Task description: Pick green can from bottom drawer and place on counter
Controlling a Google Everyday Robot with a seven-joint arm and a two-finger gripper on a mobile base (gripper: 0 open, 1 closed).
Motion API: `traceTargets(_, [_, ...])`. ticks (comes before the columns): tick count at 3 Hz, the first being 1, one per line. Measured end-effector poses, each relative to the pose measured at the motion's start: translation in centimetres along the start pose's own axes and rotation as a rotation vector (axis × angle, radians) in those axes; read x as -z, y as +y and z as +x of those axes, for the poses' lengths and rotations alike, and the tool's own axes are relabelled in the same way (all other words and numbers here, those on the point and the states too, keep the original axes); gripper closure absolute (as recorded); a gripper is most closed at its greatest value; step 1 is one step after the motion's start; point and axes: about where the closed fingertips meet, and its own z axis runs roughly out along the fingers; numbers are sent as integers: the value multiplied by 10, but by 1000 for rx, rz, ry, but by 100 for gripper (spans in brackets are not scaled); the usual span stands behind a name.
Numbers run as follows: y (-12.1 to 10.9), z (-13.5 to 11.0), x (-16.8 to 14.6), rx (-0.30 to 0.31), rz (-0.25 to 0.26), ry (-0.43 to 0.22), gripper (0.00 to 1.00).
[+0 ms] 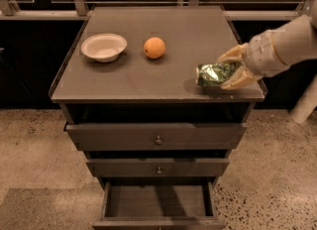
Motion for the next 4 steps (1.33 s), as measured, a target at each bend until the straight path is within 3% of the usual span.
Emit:
traceTargets(1, [-31,15,-23,-3,-9,-68,100])
traceTargets(2, [-42,16,-20,-3,12,-74,82])
traceTargets(4, [-41,16,-21,-3,9,-75,34])
